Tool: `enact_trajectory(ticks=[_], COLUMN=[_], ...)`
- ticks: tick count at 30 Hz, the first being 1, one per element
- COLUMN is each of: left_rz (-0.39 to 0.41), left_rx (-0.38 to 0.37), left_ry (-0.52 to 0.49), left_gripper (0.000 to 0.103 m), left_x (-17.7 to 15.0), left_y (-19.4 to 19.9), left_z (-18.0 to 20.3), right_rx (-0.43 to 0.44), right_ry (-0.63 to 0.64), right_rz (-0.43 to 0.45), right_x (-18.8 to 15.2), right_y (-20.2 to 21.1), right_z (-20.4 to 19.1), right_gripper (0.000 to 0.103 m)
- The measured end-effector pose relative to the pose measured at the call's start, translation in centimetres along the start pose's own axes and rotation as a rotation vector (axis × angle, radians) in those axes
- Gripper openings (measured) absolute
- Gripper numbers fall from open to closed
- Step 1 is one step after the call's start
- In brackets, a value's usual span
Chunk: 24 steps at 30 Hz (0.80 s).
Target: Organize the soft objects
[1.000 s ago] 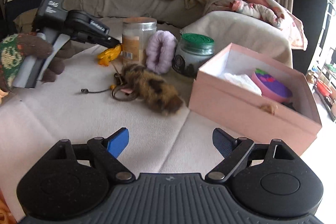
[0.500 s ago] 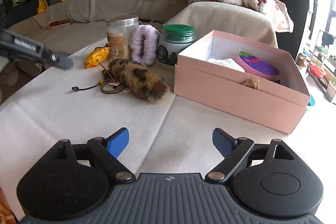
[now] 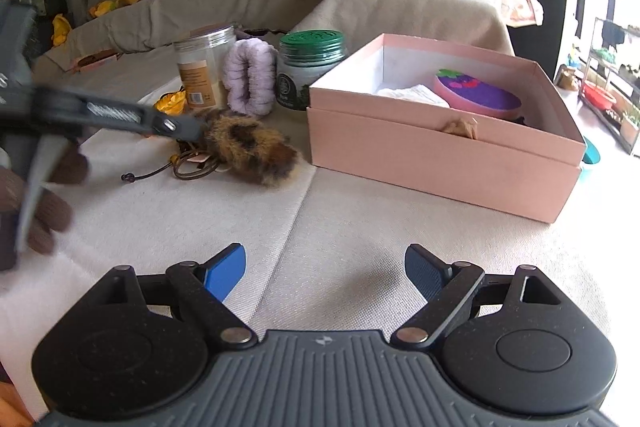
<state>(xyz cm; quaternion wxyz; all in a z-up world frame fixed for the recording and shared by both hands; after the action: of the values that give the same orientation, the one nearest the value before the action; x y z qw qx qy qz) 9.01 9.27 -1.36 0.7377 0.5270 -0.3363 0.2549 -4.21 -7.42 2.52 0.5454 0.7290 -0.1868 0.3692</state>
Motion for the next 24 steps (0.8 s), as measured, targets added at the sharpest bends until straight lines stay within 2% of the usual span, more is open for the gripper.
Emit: enact_trajectory(ticks=[3,11,18,22,24], left_rz=[-0.002,-0.09,-0.146,-0.102,-0.069], left_rx=[-0.024,-0.184,-0.248,-0.207,-0.128], left_ry=[-0.003,-0.047,-0.183,-0.177,-0.107], left_gripper=[0.017,0.017,0.018,0.018,0.018], left_x=[-0.3,-3.0,-5.8,-4.9,-3.8], left_y=[-0.3,2.2,5.2,6.2,5.9], left_z=[0.4,2.9,5.0,4.4,2.8], right_rx=[-0.004,-0.022,-0.01,-0.009,-0.009], right_ry=[-0.011,-0.053,-0.089,-0.101,-0.1], right_rz=[0.003,0.007,-0.003,-0.002,0.001], right_x=[0.0,0.2,0.2,0.2,0.2], right_y=[0.0,0.0,-0.3,-0.3,-0.2], right_z=[0.2,0.8,1.3,1.5,1.5], right_gripper=[0.087,0.087,0.087,0.087,0.087])
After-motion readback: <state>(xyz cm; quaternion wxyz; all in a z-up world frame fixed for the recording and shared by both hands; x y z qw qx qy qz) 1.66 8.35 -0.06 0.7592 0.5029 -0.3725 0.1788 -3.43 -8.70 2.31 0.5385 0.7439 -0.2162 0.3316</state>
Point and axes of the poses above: each gripper's, at about its wrist camera, not at the fingertips, and y roughly against the way its jaws point, z to its right, x to its top, the point moved 4 cm from there along -y, roughly the way its jaws point
